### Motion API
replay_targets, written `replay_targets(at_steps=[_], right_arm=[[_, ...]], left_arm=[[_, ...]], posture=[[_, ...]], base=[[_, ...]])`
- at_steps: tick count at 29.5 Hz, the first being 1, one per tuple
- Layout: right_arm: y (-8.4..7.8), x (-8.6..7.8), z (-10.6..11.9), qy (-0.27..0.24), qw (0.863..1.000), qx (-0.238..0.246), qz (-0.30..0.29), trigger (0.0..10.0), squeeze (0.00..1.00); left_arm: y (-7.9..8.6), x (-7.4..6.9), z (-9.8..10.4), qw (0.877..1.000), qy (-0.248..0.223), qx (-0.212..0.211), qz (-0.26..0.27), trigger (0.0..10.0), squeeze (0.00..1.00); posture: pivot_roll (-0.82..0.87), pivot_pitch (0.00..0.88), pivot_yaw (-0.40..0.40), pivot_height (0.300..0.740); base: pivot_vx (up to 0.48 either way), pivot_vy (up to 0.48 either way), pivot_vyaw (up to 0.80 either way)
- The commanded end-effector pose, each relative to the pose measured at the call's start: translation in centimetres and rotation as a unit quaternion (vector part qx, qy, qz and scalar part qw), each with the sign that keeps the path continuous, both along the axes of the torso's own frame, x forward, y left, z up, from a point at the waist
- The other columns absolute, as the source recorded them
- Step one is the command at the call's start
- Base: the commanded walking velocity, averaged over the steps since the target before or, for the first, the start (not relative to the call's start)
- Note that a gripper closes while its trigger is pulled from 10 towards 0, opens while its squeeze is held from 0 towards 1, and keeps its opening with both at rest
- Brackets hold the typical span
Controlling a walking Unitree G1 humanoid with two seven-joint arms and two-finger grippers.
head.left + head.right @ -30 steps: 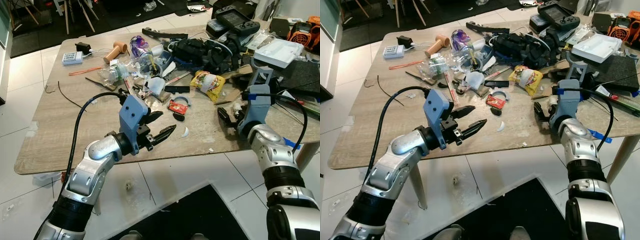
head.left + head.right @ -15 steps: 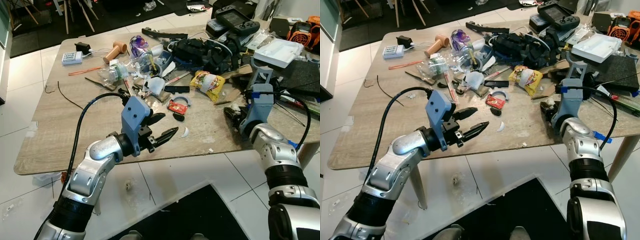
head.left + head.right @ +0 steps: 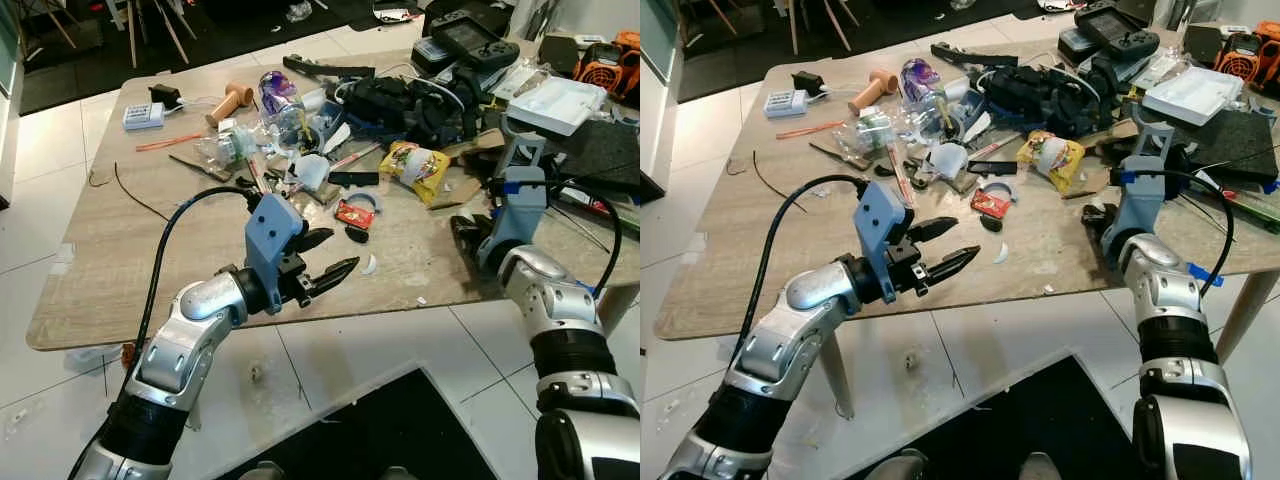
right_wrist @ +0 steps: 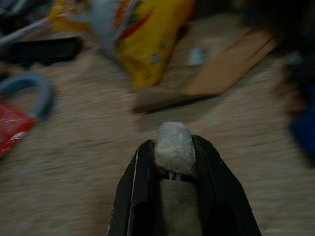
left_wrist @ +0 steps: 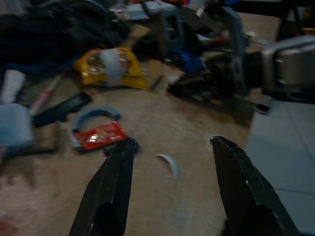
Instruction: Picking trash to rubbish bin
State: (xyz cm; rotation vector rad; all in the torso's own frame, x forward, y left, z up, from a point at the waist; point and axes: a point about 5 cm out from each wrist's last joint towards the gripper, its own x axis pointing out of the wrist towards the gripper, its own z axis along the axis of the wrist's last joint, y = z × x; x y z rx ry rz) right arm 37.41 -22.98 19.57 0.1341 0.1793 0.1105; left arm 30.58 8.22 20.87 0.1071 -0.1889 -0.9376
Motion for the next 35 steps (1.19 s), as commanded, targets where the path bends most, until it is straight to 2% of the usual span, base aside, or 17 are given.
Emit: replay_targets(at_steps=[1,2,3,4,5,7,9,11,12,14,19,21,23,24,26,29,35], right_arm=[[0.9,-0.3,-0.1,-0.021,0.999,0.019,0.017,2.4,0.0],[1.7,-0.5,1.9,-0.092,0.995,0.017,0.032,10.0,0.0],[2.8,-1.1,3.7,-0.162,0.985,-0.011,0.05,10.0,0.0],[2.8,-1.1,3.7,-0.162,0.985,-0.011,0.05,10.0,0.0],[3.9,-1.8,5.0,-0.214,0.973,-0.047,0.073,10.0,0.0],[3.9,-1.8,5.0,-0.214,0.973,-0.047,0.073,10.0,0.0],[6.3,-3.2,5.6,-0.274,0.946,-0.145,0.101,10.0,0.0],[6.3,-3.2,5.6,-0.274,0.946,-0.145,0.101,10.0,0.0],[7.2,-3.7,5.4,-0.291,0.933,-0.183,0.105,10.0,0.0],[7.3,-4.1,5.1,-0.305,0.931,-0.183,0.077,10.0,0.0],[5.6,-5.7,2.6,-0.32,0.928,-0.191,-0.022,10.0,0.0],[5.2,-6.2,1.0,-0.294,0.93,-0.215,-0.043,10.0,0.0],[5.3,-7.0,-0.2,-0.296,0.923,-0.24,-0.046,10.0,0.0],[5.3,-7.0,-0.2,-0.296,0.923,-0.24,-0.046,10.0,0.0],[5.3,-8.0,-1.4,-0.297,0.917,-0.254,-0.075,10.0,0.0],[4.7,-8.6,-2.2,-0.288,0.915,-0.258,-0.112,10.0,0.0],[3.4,-9.0,-3.0,-0.26,0.927,-0.211,-0.168,10.0,0.0]], left_arm=[[0.5,0.4,0.2,1.0,-0.007,-0.014,0.027,10.0,0.0],[1.1,0.9,0.4,0.997,-0.012,-0.022,0.067,10.0,0.0],[2.0,1.6,0.5,0.992,-0.018,-0.027,0.119,10.0,0.0],[2.0,1.6,0.5,0.992,-0.018,-0.027,0.119,10.0,0.0],[2.8,2.1,0.4,0.986,-0.021,-0.03,0.162,10.0,0.0],[2.8,2.1,0.4,0.986,-0.021,-0.03,0.162,10.0,0.0],[4.4,2.7,0.2,0.971,-0.021,-0.042,0.236,10.0,0.0],[4.4,2.7,0.2,0.971,-0.021,-0.042,0.236,10.0,0.0],[4.8,2.7,0.1,0.965,-0.023,-0.046,0.256,10.0,0.0],[5.0,2.5,-0.2,0.961,-0.02,-0.05,0.27,10.0,0.0],[6.0,2.0,-2.2,0.945,0.01,-0.048,0.325,10.0,0.0],[6.9,2.0,-3.0,0.933,-0.004,-0.035,0.359,10.0,0.0],[8.1,2.0,-3.8,0.913,-0.003,-0.023,0.406,10.0,0.0],[8.1,2.0,-3.8,0.913,-0.003,-0.023,0.406,10.0,0.0],[9.0,2.0,-4.5,0.895,0.0,-0.018,0.445,10.0,0.0],[9.3,2.0,-4.9,0.888,0.005,-0.025,0.459,10.0,0.0],[9.2,1.9,-5.1,0.891,0.009,-0.032,0.453,10.0,0.0]], posture=[[-0.04,0.187,0.091,0.74],[-0.05,0.17,0.083,0.74],[-0.05,0.157,0.076,0.74],[-0.05,0.157,0.076,0.74],[-0.06,0.144,0.072,0.74],[-0.06,0.144,0.072,0.74],[-0.07,0.121,0.064,0.74],[-0.07,0.121,0.064,0.74],[-0.08,0.11,0.058,0.74],[-0.08,0.102,0.056,0.74],[-0.09,0.091,0.047,0.74],[-0.09,0.087,0.04,0.74],[-0.09,0.085,0.036,0.74],[-0.09,0.085,0.036,0.74],[-0.09,0.079,0.033,0.74],[-0.09,0.076,0.034,0.74],[-0.1,0.074,0.037,0.74]], base=[[0.0,0.0,0.0],[0.0,0.0,0.0],[0.0,0.0,0.0],[0.0,0.0,0.0],[0.0,0.0,0.0],[0.0,0.0,0.0],[0.0,0.0,0.0],[0.0,0.0,0.0],[0.0,0.0,0.0],[0.0,0.0,0.0],[0.0,0.0,0.0],[0.0,0.0,0.0],[0.0,0.0,0.0],[0.0,0.0,0.0],[0.0,0.0,0.0],[0.0,0.0,0.0],[0.0,0.0,0.0]])
